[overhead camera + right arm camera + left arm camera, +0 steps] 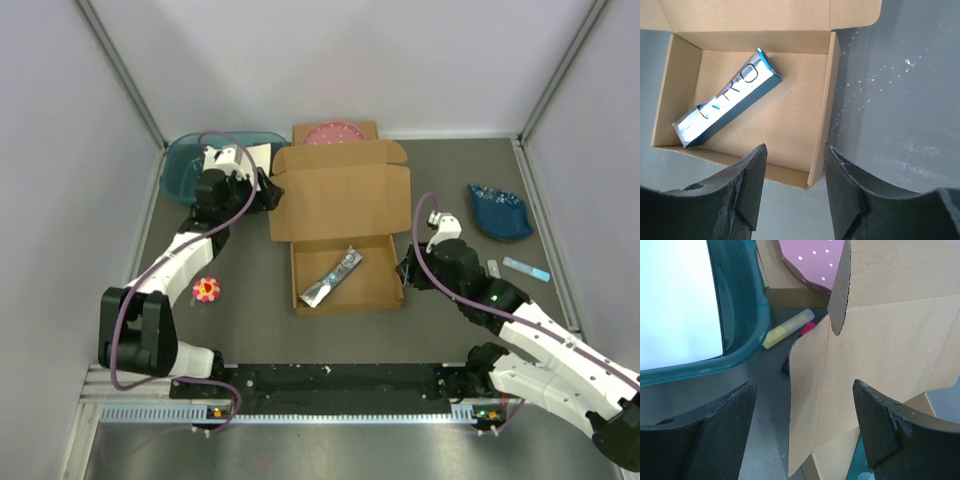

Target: Fold the paper box

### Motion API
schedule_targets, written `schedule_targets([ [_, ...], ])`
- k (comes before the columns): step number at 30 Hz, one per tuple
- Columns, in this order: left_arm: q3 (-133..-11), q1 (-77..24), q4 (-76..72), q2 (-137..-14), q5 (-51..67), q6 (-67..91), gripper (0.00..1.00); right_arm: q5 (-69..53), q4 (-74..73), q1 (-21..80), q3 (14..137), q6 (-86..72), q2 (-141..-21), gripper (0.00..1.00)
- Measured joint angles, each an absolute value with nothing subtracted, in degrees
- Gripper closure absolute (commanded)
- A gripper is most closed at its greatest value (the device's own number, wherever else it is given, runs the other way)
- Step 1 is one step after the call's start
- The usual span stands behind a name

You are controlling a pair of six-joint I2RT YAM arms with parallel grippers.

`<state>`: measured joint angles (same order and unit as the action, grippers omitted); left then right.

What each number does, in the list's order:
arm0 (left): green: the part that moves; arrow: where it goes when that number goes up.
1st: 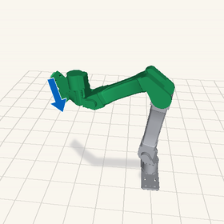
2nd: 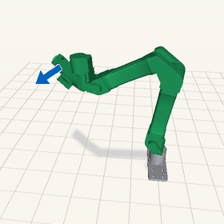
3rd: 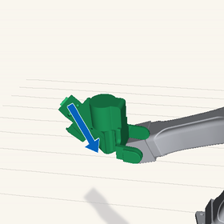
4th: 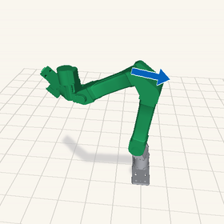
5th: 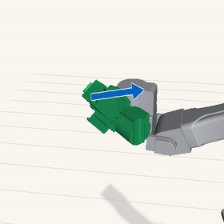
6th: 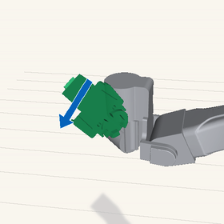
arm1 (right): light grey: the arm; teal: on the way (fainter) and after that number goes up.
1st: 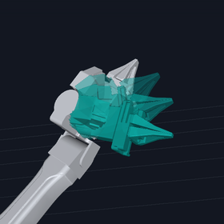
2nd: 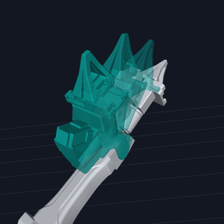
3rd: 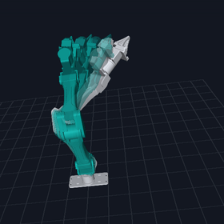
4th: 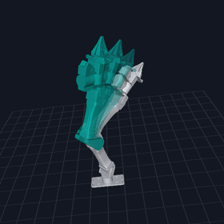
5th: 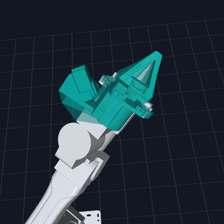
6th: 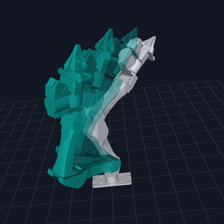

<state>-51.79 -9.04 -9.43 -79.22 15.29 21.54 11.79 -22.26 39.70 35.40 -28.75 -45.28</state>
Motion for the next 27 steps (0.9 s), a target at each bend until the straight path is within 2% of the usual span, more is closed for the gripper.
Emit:
schedule_targets([
  [5, -53.45, -8.93, -9.47, -82.52, 17.74, 20.12, 0.27, 11.29, -23.55, 39.03, 36.01, -27.38, -45.06, 0.5],
  [9, -55.66, -8.56, -10.2, -85.58, 19.55, 19.33, 0.48, 11.22, -24.1, 38.48, 37.93, -26.06, -45.04, 0.49],
  [10, -55.96, -8.49, -10.41, -86.08, 20.12, 19.29, 0.56, 11.27, -24.12, 38.41, 38.3, -25.91, -45.01, 0.49],
  [15, -56.14, -8.38, -11.38, -86.96, 22.5, 19.27, 0.73, 12.12, -24.47, 37.89, 39.86, -24.97, -44.93, 0.48],
  [20, -55.61, -8.34, -14.11, -86.91, 24.32, 19.25, 0.87, 18.22, -25.26, 37.63, 41.32, -24.38, -45.01, 0.32],
  [23, -54.54, -8.34, -15.97, -86.78, 25.36, 19.25, 0.91, 22.26, -23.92, 36.64, 42.46, -22.59, -45.65, 0.21],
  [27, -54.35, -8.43, -16.75, -86.76, 26.63, 19.05, 0.97, 18.85, -20.14, 26.79, 44.45, -22.31, -48.03, 0.18],
])
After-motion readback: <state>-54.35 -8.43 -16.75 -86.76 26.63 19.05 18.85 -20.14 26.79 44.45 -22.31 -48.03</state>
